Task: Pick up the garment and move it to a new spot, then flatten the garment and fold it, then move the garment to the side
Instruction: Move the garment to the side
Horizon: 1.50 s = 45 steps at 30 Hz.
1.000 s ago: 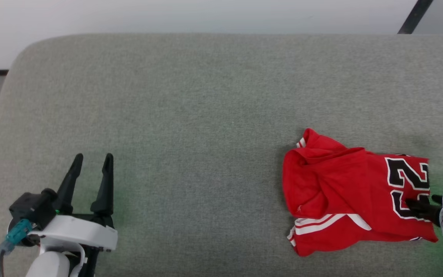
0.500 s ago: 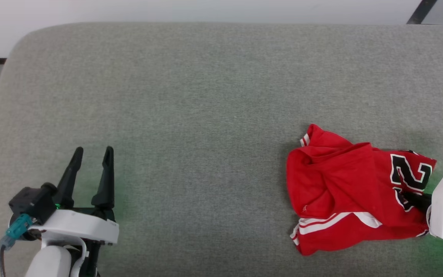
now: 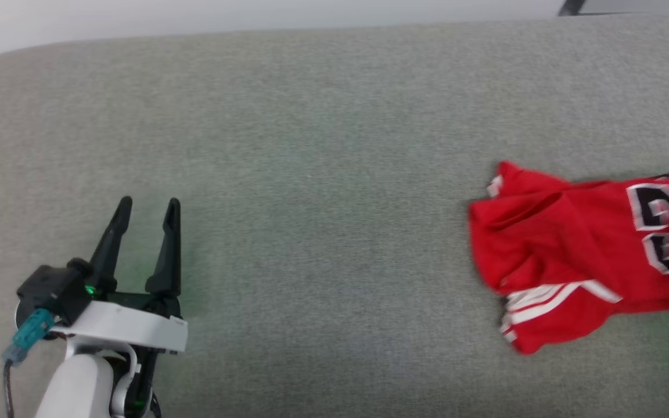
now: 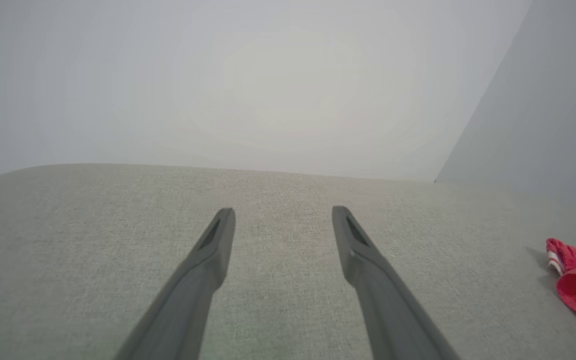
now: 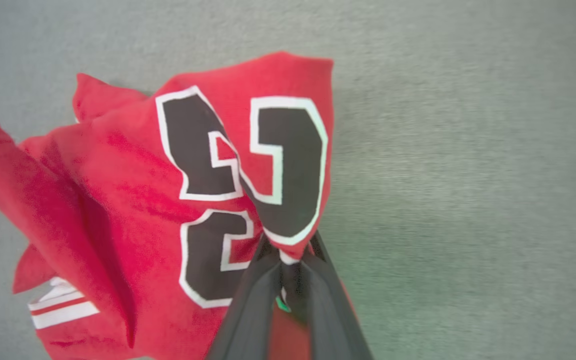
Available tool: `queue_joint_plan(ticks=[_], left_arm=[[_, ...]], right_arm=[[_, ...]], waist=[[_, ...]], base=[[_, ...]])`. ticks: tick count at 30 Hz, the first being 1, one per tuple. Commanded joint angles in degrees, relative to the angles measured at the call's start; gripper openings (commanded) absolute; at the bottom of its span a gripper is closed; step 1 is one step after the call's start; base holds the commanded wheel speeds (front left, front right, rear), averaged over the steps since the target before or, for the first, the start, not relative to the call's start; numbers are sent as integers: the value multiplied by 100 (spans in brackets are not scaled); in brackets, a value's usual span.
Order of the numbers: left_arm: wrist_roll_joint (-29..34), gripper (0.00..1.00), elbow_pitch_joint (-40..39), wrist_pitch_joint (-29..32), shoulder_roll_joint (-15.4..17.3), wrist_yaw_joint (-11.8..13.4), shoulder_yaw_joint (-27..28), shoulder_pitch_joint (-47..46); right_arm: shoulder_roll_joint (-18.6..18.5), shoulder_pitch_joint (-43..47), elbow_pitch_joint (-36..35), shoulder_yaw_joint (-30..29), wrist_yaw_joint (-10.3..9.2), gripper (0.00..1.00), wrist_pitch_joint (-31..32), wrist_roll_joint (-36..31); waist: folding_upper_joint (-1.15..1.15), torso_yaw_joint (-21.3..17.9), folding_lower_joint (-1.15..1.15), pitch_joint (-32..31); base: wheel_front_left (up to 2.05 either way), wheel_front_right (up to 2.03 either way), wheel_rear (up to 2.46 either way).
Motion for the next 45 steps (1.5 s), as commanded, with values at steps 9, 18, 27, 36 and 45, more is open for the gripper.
queue_joint_plan(ticks=[9, 18, 27, 36, 45], left_arm=[[191, 100, -357, 88, 208, -12, -137, -302], [195, 100, -527, 253, 334, -16, -339, -632], [148, 100, -718, 353, 549, -18, -356, -775], [129, 100, -805, 427, 647, 16, -351, -788], [78, 100, -937, 387, 772, 10, -367, -858]], right_arm=[[-285, -280, 537, -643, -8, 0, -453, 132], [-500, -633, 1317, -945, -8, 0, -1090, -130], [-608, -1297, 2269, -1126, -9, 0, -1904, -880], [-412, -1757, 3048, -864, -8, 0, -2410, -1327], [-344, -2108, 3584, -694, -8, 17, -2748, -1385]], waist=[[0, -467, 0, 393], [0, -581, 0, 711], [0, -581, 0, 967], [0, -587, 0, 1067], [0, -630, 0, 1148]], base=[[0, 0, 0], [0, 0, 0], [0, 0, 0], [0, 0, 0], [0, 0, 0]])
